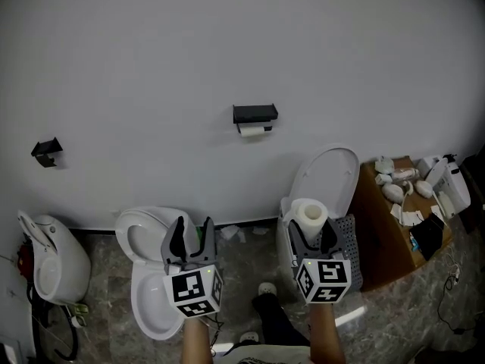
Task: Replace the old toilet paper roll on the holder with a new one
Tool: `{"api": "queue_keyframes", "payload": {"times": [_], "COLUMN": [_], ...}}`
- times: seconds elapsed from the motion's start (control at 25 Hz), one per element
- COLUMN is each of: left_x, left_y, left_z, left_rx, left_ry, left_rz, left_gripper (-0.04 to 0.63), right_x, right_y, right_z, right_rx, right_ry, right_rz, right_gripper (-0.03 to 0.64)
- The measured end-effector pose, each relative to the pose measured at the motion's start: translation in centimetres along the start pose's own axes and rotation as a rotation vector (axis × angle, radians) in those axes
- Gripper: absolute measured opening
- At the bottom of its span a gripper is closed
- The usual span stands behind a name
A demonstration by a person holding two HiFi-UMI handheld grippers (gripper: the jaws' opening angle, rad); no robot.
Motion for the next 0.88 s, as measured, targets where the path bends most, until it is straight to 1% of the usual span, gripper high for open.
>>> {"api": "queue_keyframes", "payload": {"times": [0.44,0.6,0.88], "left_x": [-0.3,-0.5,-0.6], "left_y": [0.3,-0.2,-1.0], "left_z": [9.2,13.4,21.0], "left_rx": [0.025,0.047,0.052], "left_ry": [-0.033,-0.062,-0.097], "left_rz": [0.028,0.021,0.032], "left_gripper": [0.236,0.236,0.236], "right_x": [2.6,3.8,6.0], "right_y": [-0.2,-1.1,-2.6], "right_z": [10.4,15.3,23.3], "right_rx": [0.012,0.016,0.032], "right_ry": [-0.044,-0.067,-0.102], "right_rz": [0.008,0.008,0.018], "right_gripper": [0.301,0.301,0.301]}}
Point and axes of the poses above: the fingertips, and each gripper's own axes: z forward along the fingers, x to its right, y out of its underside, the point moved 10 cm from there along -z, backward along the fingers, and after that the axes turned 8 degrees about y, right-handed, at the moved point
